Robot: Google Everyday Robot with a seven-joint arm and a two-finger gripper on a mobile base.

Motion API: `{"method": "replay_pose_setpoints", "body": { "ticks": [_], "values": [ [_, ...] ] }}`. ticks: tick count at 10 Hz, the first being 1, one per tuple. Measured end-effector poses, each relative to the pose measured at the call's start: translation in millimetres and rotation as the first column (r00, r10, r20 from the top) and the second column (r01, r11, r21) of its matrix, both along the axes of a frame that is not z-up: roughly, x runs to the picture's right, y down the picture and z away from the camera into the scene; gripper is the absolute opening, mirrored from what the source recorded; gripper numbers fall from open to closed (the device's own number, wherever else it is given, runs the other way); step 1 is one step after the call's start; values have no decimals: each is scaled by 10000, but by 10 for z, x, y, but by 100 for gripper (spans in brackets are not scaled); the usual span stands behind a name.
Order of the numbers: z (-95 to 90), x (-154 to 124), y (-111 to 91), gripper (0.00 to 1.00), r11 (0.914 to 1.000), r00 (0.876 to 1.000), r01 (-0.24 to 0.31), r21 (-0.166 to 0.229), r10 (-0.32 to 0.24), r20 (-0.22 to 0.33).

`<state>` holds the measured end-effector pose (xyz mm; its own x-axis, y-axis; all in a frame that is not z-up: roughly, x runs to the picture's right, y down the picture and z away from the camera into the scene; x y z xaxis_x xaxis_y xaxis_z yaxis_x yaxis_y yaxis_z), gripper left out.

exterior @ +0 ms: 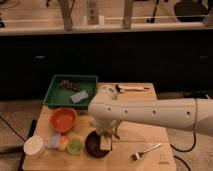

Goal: Place eraser in purple bowl

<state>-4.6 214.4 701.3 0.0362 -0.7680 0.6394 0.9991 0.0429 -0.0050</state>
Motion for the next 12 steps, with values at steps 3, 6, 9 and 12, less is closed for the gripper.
{"method": "replay_pose_setpoints", "body": {
  "ticks": [3,6,9,12],
  "values": [
    [-3,3,0,5,10000,10000,26,-15,-26,29],
    [-8,3,-4,5,10000,10000,52,-27,-52,69],
    [-11,7,-6,5,10000,9999,83,-40,-83,101],
    [-12,5,-11,5,9999,9999,104,-41,-104,130]
  ]
}}
